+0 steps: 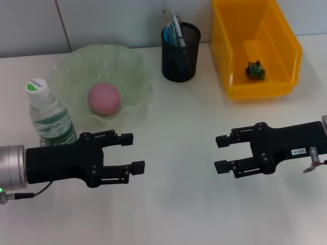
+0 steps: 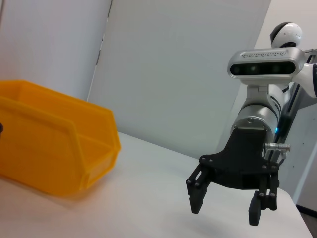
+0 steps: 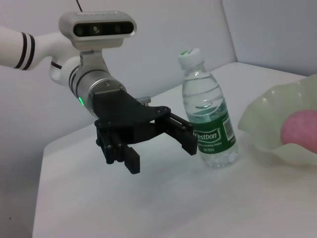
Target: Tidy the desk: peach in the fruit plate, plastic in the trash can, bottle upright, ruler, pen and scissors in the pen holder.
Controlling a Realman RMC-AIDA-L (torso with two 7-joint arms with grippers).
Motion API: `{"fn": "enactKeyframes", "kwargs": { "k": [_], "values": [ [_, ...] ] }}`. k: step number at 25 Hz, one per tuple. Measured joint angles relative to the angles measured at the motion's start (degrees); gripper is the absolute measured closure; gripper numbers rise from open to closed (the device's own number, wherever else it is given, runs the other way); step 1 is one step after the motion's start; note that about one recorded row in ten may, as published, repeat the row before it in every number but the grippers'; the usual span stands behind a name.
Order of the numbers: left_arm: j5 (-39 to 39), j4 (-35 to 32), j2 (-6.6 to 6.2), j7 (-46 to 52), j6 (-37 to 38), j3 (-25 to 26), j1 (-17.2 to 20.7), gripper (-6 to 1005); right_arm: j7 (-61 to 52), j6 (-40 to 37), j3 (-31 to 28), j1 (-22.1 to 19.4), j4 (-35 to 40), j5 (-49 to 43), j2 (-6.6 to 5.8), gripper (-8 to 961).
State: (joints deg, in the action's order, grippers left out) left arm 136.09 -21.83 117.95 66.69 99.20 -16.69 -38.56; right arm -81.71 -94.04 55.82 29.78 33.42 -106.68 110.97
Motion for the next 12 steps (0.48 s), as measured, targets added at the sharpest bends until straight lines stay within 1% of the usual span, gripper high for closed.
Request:
{"fn": "enactKeyframes", "kwargs": {
  "k": [4, 6, 12],
  "values": [
    [0.1, -1.42, -0.11, 0.23, 1.09, -0.91, 0.41, 192, 0.26, -0.28, 0.09, 0.04, 0.0, -0.12, 0.14, 228],
    [0.06, -2.6, -0.48, 0.76, 1.9, -1.89, 1.24, 192, 0.26, -0.39, 0.24, 0.08, -0.01, -0.21, 0.14, 228],
    [-0.19, -3.98, -0.92, 0.86, 3.39, -2.1, 2.27, 192, 0.26, -0.81, 0.24, 0.07, -0.03, -0.4, 0.14, 228]
  ]
}}
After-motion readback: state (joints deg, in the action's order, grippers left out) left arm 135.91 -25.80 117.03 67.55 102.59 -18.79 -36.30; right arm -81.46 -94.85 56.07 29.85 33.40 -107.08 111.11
